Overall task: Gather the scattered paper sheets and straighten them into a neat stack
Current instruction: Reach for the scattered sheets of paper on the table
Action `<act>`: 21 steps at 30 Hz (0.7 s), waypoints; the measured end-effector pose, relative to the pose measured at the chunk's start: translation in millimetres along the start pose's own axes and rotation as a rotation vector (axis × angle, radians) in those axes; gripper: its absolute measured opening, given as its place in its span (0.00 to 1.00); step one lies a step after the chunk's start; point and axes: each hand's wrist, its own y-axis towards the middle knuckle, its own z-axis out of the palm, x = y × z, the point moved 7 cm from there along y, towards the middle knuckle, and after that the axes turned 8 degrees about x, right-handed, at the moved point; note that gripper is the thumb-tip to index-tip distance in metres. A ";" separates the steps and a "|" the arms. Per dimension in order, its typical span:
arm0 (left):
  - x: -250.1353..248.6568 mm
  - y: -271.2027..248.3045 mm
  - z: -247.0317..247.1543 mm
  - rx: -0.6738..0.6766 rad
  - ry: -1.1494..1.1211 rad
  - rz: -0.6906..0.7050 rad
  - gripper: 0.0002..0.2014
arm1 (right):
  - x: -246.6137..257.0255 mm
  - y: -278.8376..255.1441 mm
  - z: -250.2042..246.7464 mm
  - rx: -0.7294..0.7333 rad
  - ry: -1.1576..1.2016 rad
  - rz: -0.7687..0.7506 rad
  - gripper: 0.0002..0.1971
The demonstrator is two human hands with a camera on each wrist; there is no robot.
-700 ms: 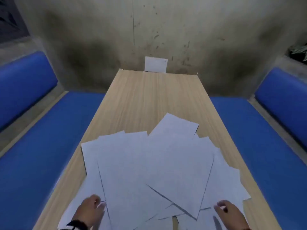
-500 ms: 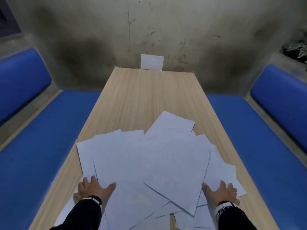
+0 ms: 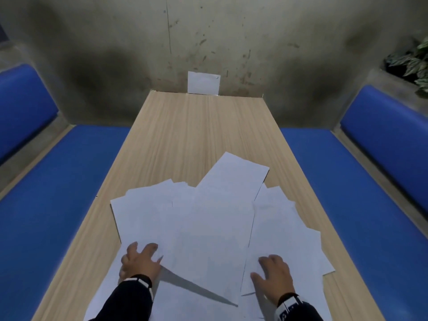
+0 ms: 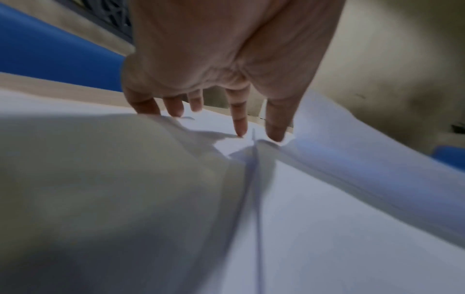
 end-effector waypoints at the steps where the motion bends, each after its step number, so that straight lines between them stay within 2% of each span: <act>1: 3.7 0.5 -6.8 -0.078 -0.094 -0.027 0.18 | -6.2 2.3 -6.0 -0.035 0.081 0.025 0.27; 3: 15.4 3.4 -16.5 -0.199 -0.343 -0.105 0.22 | -8.8 6.5 -13.5 -0.067 0.234 0.022 0.13; 4: 17.6 5.4 -18.6 -0.208 -0.456 -0.126 0.25 | -7.0 8.7 -15.0 -0.068 0.275 0.015 0.08; 6: 12.7 6.6 -16.6 -0.142 -0.608 -0.125 0.33 | -1.4 15.6 -11.1 -0.054 0.346 0.002 0.20; 7: 5.7 5.8 -13.5 -0.092 -0.654 -0.101 0.36 | 6.0 16.4 -9.4 -0.049 0.395 -0.026 0.19; 9: -11.1 1.8 -5.3 0.021 -0.656 -0.039 0.38 | 19.2 18.3 -0.7 -0.002 0.505 -0.037 0.12; 10: -17.7 0.7 -0.5 0.070 -0.637 -0.005 0.36 | 26.5 16.2 4.5 0.031 0.548 -0.029 0.09; 13: -33.2 -4.5 9.7 0.148 -0.566 0.091 0.21 | 41.9 20.5 21.6 0.113 0.545 -0.041 0.09; 16: -36.6 -7.3 12.0 0.201 -0.647 0.088 0.11 | 49.3 21.6 29.4 0.156 0.444 -0.043 0.11; 18: -36.3 -5.2 12.8 0.264 -0.712 0.059 0.14 | 51.5 20.9 34.0 0.208 0.393 -0.046 0.12; 21: -37.0 2.0 17.5 0.393 -0.620 0.036 0.23 | 50.6 21.3 38.4 0.246 0.356 -0.030 0.11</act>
